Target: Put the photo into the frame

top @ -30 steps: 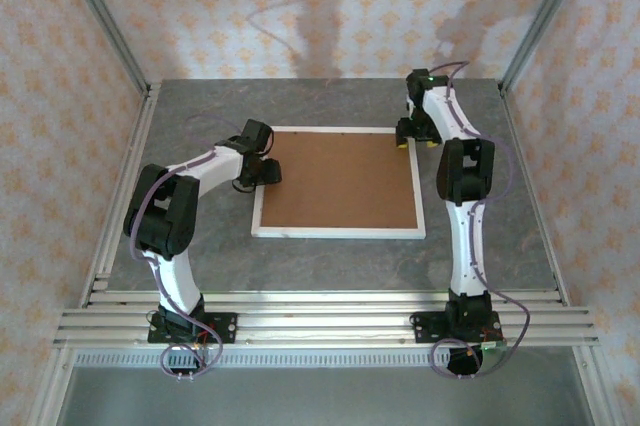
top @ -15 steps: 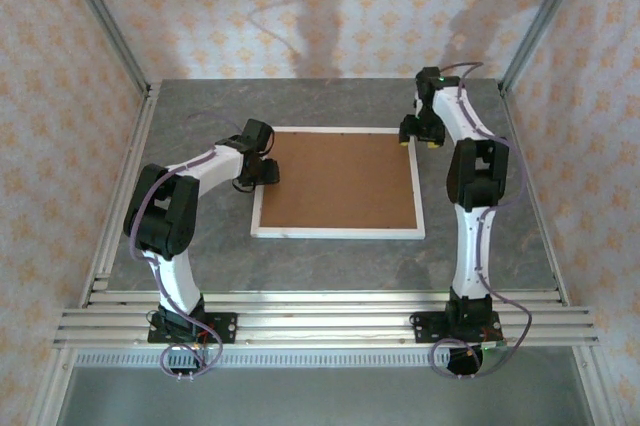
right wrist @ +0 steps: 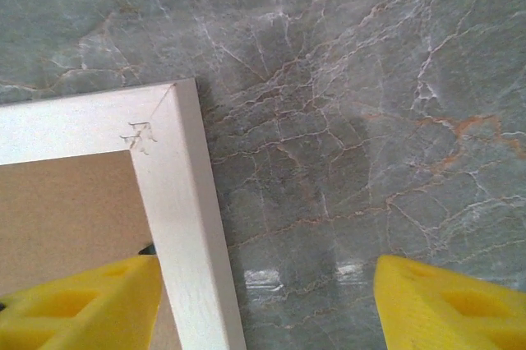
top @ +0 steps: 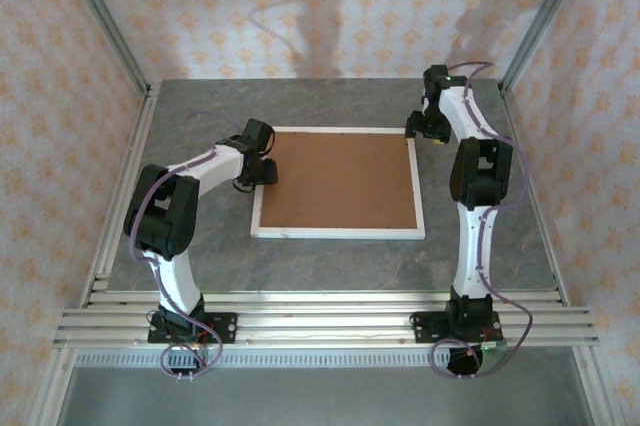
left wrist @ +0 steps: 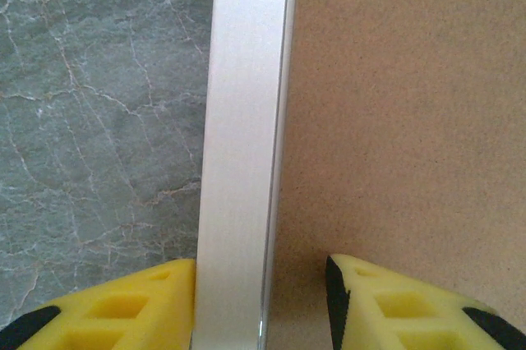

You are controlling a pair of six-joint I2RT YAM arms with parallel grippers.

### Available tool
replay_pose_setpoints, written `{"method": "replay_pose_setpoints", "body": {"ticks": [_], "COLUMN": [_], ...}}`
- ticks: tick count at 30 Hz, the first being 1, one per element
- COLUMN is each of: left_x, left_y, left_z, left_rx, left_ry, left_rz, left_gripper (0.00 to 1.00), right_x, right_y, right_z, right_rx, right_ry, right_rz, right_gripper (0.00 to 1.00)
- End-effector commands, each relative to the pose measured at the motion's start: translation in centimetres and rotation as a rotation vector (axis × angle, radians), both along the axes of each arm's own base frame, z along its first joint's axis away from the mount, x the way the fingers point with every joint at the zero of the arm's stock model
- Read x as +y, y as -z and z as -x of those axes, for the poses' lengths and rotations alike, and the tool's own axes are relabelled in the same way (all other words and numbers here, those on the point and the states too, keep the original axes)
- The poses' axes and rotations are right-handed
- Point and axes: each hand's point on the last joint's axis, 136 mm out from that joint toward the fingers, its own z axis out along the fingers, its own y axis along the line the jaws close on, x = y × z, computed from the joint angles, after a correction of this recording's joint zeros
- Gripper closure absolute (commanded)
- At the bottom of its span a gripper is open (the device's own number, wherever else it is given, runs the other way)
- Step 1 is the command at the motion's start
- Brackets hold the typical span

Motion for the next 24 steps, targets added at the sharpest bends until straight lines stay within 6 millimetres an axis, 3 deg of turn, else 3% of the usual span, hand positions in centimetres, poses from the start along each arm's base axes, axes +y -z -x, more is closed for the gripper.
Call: {"method": "replay_pose_setpoints", "body": {"ticks": [1, 6, 16, 20, 24], "left_x": [0.5, 0.3, 0.2, -0.3, -0.6], "left_y": [-0.5, -0.5, -0.7, -0.8, -0.8], "left_z": [-0.1, -0.1, -0.1, -0.2, -0.2], "left_rx": [0.000, -0.002, -0.003, -0.007, -0.006], "left_ry": [0.013, 0.016, 0.019, 0.023, 0.028], "left_rz": [-0.049, -0.044, -0.042, -0.024, -0.020], "left_gripper": [0.55, 0.59, 0.64, 0.64, 0.64], "right_x": [-0.7, -0.6, -0.1, -0.7, 0.1], "right_y": [-0.9, -2.1, -1.8, -1.2, 0.2], "right_z": [1.7, 5.4, 13.9, 15.8, 16.6], "right_rx": [-0.008, -0.035, -0.015, -0.006, 0.021], "right_ry": [0.053, 0.111, 0.177, 0.190, 0.176], "right_rz": [0.027, -0.002, -0.039, -0.006, -0.045], "right_gripper": [0.31, 0.31, 0.32, 0.32, 0.33]}}
